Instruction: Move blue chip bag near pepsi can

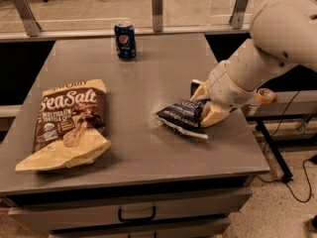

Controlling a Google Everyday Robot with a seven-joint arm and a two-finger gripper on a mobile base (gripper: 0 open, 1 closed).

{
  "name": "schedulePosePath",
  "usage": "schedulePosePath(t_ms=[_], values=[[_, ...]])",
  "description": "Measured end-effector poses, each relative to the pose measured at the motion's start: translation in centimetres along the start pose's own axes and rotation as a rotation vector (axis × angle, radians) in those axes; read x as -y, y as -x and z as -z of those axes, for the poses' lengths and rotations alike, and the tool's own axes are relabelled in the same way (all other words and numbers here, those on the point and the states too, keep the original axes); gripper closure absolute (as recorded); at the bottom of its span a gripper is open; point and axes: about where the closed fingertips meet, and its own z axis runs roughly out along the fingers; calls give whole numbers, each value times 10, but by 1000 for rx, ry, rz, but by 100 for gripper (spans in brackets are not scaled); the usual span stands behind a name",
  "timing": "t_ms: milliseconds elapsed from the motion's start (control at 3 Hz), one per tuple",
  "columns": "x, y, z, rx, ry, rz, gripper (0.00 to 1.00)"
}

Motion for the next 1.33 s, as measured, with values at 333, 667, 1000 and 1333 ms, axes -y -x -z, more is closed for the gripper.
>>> schedulePosePath(t_ms=[333, 667, 1000, 1333], values=[[0, 0, 0, 0, 0, 0, 100], [36, 7, 31, -10, -88, 29, 100], [97, 27, 101, -51, -269, 108, 100], [147, 34, 123, -21, -329, 152, 100]])
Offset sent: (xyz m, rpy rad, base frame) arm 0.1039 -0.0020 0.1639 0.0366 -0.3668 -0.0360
